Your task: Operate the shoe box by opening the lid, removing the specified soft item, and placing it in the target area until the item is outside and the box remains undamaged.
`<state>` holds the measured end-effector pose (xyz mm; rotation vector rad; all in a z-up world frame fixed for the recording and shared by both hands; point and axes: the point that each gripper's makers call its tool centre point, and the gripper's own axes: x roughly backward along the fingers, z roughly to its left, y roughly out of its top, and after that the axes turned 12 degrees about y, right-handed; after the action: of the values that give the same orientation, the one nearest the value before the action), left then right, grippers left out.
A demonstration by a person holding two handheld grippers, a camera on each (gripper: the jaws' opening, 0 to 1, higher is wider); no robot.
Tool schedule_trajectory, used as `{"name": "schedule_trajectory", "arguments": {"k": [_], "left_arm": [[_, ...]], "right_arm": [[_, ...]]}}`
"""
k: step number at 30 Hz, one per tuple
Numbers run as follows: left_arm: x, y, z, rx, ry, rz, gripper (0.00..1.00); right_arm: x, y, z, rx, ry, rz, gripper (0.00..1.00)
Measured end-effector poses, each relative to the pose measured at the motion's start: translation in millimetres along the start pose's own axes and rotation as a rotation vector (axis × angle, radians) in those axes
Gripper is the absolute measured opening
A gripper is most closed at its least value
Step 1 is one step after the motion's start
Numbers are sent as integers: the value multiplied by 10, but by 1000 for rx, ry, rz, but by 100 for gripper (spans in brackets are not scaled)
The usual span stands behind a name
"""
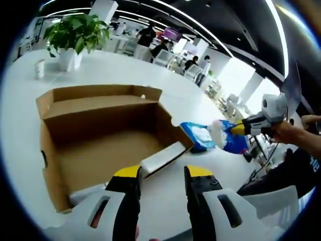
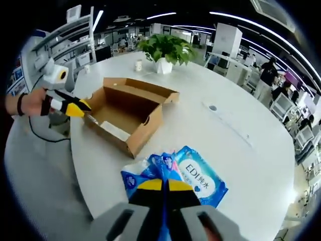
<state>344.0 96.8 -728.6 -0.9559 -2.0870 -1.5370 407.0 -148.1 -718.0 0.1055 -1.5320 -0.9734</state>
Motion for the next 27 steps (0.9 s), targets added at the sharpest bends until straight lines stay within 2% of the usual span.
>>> {"name": "schedule_trajectory", "arguments": {"k": [8,12,13,17,20,27], "left_arm": [[1,-27,-5,-35,5,4,34],[7,-21,15,-35,11,-2,34],[7,-27,28,-36,16,0,34],[26,-41,25,-37,22,0,34],[44,-47,21,-38,22,1,34],[65,-44,72,-22,42,-2,34]], "right_arm": [[144,-342,-114,-26,-13,28,0],[218,-520,-104,2,-18,77,0],[229,-592,-171,0,-18,81,0],[305,-718,-195,-9,-21,95,0],[395,-889,-275,-10,-24,116,0],[534,-1103,-414,-30,-45,146,0]]}}
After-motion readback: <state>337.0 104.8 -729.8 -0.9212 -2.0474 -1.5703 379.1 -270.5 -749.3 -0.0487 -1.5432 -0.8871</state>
